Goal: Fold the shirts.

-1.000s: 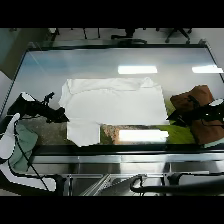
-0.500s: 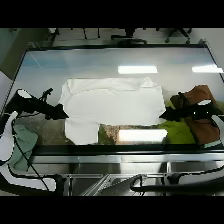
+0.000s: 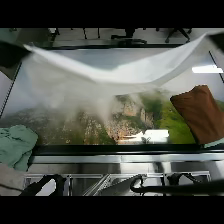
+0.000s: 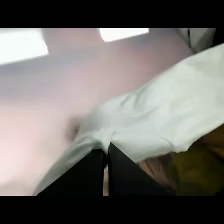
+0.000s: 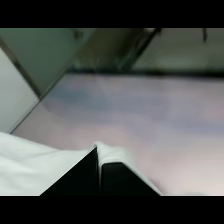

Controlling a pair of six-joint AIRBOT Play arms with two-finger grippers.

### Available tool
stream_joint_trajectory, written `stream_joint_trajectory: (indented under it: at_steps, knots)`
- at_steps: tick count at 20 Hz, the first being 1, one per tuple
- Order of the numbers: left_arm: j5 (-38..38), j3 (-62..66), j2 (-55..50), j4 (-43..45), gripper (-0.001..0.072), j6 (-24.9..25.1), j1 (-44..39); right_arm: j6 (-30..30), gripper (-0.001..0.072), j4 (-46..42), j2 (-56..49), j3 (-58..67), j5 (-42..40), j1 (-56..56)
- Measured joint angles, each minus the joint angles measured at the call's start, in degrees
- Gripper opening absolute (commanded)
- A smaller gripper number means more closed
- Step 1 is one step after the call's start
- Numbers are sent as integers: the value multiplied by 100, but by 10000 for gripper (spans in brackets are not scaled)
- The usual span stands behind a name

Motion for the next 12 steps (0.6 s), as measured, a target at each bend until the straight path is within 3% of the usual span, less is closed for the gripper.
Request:
stream_joint_trajectory:
  at_steps: [5,8,12]
  knots:
    - [929,1086,1296,796,19,-92,-2,-17,13,-122,1060,564,-885,-72]
    - [1309,549,1888,1867,19,-109,-2,13,12,-304,1185,640,-1040,-85]
    - [1340,-514,1784,2159,19,103,-2,170,12,-376,651,448,-621,-57]
